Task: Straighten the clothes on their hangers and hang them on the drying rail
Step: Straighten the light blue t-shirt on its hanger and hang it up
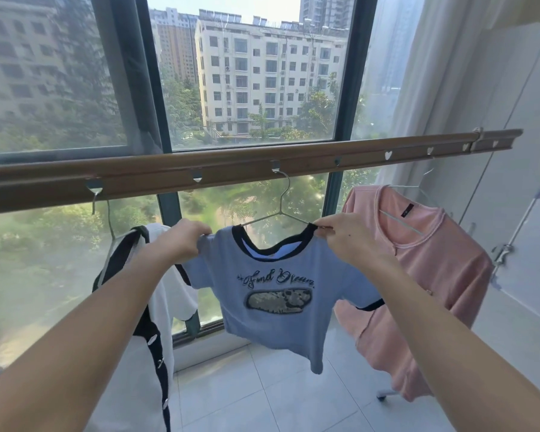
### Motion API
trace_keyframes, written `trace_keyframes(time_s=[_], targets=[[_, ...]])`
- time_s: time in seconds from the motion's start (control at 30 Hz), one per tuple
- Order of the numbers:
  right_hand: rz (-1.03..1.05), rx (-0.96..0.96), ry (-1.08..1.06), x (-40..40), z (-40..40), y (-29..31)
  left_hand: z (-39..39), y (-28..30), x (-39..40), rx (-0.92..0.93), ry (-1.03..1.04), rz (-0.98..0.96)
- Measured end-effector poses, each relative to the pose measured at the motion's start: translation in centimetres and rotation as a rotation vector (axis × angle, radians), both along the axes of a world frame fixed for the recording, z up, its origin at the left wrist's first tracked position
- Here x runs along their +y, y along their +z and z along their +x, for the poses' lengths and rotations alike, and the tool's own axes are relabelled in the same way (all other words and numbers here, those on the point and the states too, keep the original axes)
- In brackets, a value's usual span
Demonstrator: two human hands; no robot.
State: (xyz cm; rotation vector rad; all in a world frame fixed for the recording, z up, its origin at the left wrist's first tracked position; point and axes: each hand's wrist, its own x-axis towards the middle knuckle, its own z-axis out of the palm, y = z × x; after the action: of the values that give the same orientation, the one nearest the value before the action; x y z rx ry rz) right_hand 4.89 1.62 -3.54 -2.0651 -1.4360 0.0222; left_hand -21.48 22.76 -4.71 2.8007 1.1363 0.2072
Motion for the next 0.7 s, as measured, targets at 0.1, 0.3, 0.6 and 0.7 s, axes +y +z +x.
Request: trace_keyframes(time_s=[0.1,0.3,0.6,0.7], targets=[[-0.007,0.002,0.002,-0.1,0.2,0.3,0.3,-0.1,0.0,0.075,0.057,0.074],[-0.04,0.005,-0.027,-0.5,0.9,0.2,0.1,0.2,0.9,0.121,0.172,0.113],[-0.04,-0.038,-0.052,-1.8,2.3,0.3,4.5,2.4,-2.1,-0.088,-0.164,-0.138],[-0.027,-0.027,-0.038,-2.4,2.2,0.3,8.0,3.6,-5.0,-0.293,-0.37,-0.189]])
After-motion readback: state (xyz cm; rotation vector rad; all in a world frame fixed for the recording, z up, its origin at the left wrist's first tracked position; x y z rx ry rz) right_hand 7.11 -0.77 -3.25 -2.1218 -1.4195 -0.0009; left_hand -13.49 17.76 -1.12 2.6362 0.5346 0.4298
